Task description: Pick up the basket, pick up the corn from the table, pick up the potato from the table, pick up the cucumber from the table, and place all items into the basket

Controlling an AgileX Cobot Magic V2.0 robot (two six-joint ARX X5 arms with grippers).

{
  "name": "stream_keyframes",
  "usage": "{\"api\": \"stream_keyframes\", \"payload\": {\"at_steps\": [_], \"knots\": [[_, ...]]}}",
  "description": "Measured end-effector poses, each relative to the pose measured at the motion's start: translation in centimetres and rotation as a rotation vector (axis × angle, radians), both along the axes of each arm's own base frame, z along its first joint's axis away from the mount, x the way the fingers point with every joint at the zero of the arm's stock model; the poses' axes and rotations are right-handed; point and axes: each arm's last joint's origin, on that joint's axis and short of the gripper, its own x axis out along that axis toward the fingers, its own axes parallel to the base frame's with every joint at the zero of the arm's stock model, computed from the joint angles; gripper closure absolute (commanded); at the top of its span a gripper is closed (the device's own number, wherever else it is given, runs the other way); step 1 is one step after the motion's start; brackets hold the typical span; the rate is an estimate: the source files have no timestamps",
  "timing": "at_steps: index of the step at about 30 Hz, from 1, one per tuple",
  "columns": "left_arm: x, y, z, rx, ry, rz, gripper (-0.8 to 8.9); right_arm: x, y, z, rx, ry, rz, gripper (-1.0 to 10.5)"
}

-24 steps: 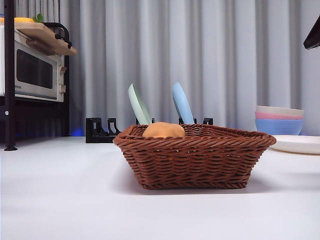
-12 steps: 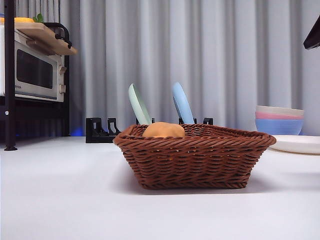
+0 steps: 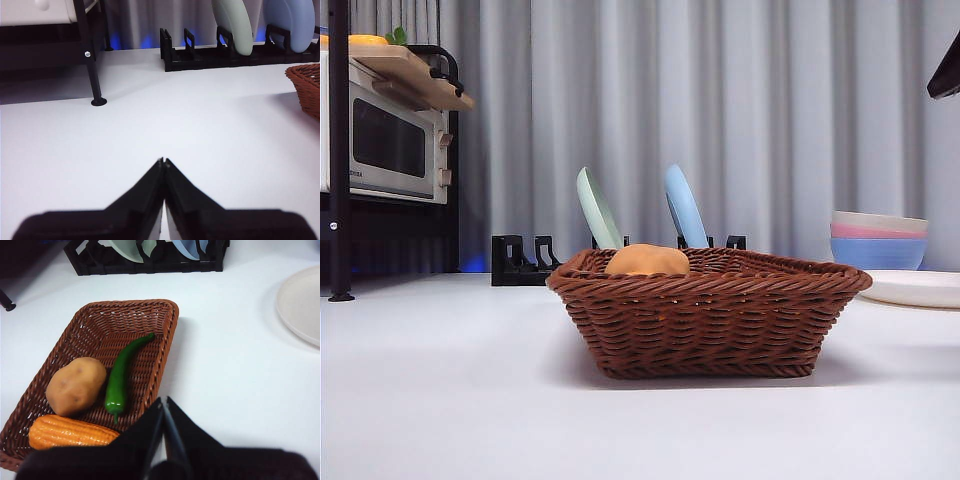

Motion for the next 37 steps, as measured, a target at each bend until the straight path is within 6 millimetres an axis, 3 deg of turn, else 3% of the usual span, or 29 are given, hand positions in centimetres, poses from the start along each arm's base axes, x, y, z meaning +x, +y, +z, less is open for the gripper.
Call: {"api": "stream_keyframes", "payload": {"at_steps": [21,28,32,37], "knots": [[0.0,0.0,0.0,0.0,0.0,0.0,8.16,0.0,0.0,0.0,-0.003,-0.002,-0.002,9.5],[0.0,0.0,0.0,0.0,0.0,0.0,8.16,-1.4,-1.3,0.3,-0.055,-0.134,-0.074,9.5],[0.0,0.0,0.0,0.0,0.0,0.0,8.16,-2.9,-2.3,-1.8,-0.024,-0.287,-0.096,9.5],[0.0,0.0,0.0,0.0,0.0,0.0,8.16,-4.0,-3.2,-7.1,-0.026,-0.351,-0.162,9.5]]}}
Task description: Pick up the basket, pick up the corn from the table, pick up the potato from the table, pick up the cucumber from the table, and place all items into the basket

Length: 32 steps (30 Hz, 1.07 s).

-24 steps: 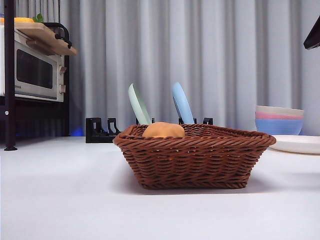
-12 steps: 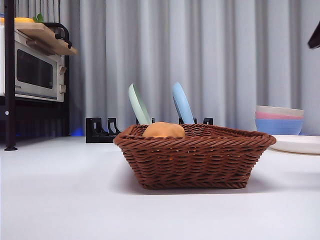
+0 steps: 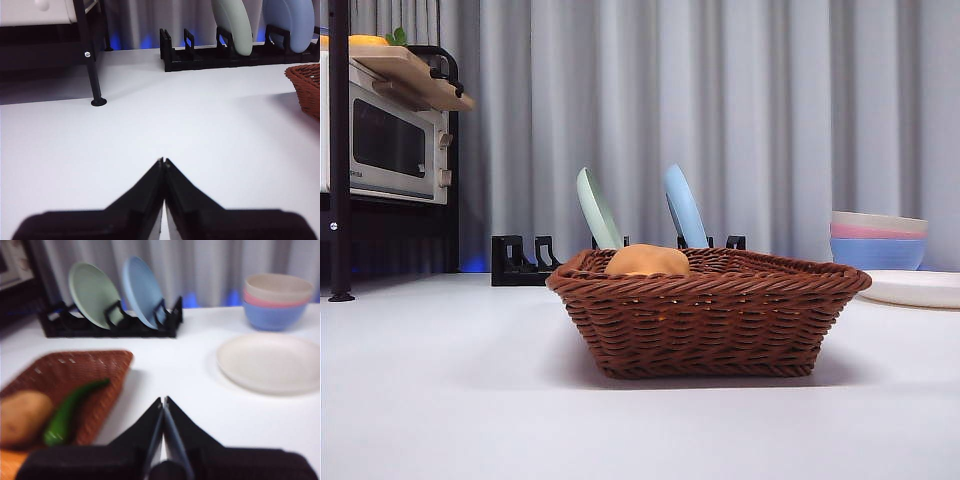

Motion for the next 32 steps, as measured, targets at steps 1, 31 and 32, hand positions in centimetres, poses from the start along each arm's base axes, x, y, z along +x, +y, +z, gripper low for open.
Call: {"api": "stream_keyframes", "payload": {"at_steps": [1,31,32], "knots": [[0.0,0.0,0.0,0.0,0.0,0.0,8.16,-0.1,-0.1,-1.2,-0.002,0.008,-0.009,9.5],[0.0,0.0,0.0,0.0,0.0,0.0,8.16,-0.5,-0.3,-5.3,0.003,0.019,-0.026,9.5],[0.0,0.0,0.0,0.0,0.0,0.0,8.16,-0.5,-0.3,-5.3,0.003,0.02,-0.026,9.5]]}}
